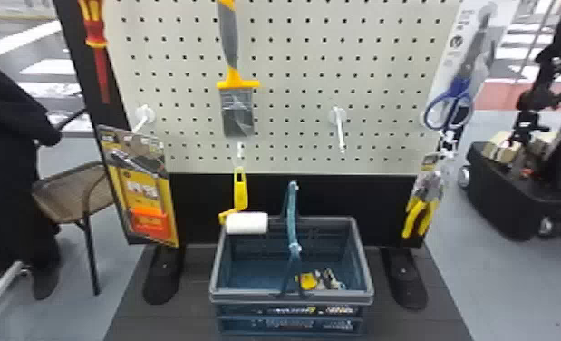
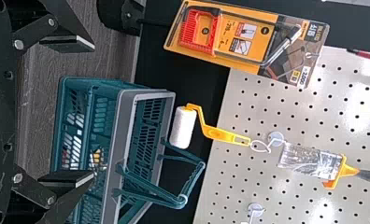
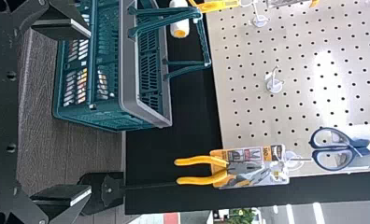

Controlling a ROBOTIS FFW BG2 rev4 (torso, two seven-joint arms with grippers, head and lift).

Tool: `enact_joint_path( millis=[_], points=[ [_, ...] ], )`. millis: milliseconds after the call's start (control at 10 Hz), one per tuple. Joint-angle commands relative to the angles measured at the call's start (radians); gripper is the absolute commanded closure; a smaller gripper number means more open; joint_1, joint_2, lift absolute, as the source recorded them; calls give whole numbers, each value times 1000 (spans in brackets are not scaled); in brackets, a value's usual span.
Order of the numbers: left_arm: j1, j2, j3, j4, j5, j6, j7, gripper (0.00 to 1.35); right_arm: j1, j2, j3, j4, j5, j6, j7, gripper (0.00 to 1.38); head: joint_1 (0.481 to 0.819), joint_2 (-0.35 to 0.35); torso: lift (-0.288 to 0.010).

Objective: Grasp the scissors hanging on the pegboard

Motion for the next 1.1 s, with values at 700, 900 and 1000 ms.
enact_joint_path(
  millis=[700,900,1000],
  points=[
    [2,0,0,0,2,0,0,325,-6,-5,-2,-7,0,-3,-2,130,549,0,-100],
    [4,0,1,0,2,-2,0,325,-28,-12,-3,-22,-5,-2,-9,128,549,0,-100],
    [2,0,1,0,2,-2,0,325,-49,-23,-3,-22,-9,-2,-9,128,549,0,-100]
  ],
)
